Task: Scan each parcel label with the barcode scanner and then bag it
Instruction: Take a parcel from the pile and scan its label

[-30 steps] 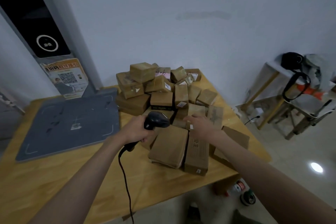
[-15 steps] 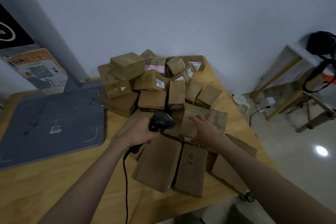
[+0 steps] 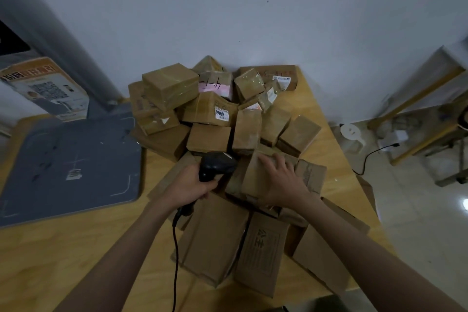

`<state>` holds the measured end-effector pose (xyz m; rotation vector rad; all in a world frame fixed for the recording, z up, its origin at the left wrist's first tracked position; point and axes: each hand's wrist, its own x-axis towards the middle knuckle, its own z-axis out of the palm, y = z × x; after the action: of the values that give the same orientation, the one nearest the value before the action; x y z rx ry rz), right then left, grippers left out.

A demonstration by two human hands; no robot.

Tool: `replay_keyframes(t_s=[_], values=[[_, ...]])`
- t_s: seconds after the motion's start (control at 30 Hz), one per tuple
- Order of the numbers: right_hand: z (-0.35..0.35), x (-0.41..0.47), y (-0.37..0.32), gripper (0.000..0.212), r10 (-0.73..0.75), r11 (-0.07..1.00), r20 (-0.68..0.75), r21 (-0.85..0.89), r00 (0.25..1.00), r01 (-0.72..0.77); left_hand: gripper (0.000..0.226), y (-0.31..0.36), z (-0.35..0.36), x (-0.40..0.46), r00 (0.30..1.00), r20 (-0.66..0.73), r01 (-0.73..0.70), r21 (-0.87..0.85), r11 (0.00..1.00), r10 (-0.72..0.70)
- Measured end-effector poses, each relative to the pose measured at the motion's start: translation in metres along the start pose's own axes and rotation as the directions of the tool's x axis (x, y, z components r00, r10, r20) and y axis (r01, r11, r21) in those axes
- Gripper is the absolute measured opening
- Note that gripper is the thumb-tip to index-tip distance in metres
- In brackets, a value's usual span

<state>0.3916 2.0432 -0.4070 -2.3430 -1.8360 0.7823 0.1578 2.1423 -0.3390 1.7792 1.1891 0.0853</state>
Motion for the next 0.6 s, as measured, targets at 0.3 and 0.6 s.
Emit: replay_keyframes(t_s=[0.3, 0.6], values=[[-0.034, -0.039, -0.084, 0.121, -0.162, 0.96, -0.194, 0.198, 0.968, 0.2, 0.027, 0.015, -0.035, -0.036, 0.981, -0.189, -0.098, -0.252, 0.963, 0.05], [-0.042, -0.052, -0.165, 0.124, -0.217, 0.864, -0.328, 0.375, 0.92, 0.337, 0.053, -0.008, -0.08, -0.088, 0.939, -0.345, -0.149, -0.428, 0.891, -0.009]])
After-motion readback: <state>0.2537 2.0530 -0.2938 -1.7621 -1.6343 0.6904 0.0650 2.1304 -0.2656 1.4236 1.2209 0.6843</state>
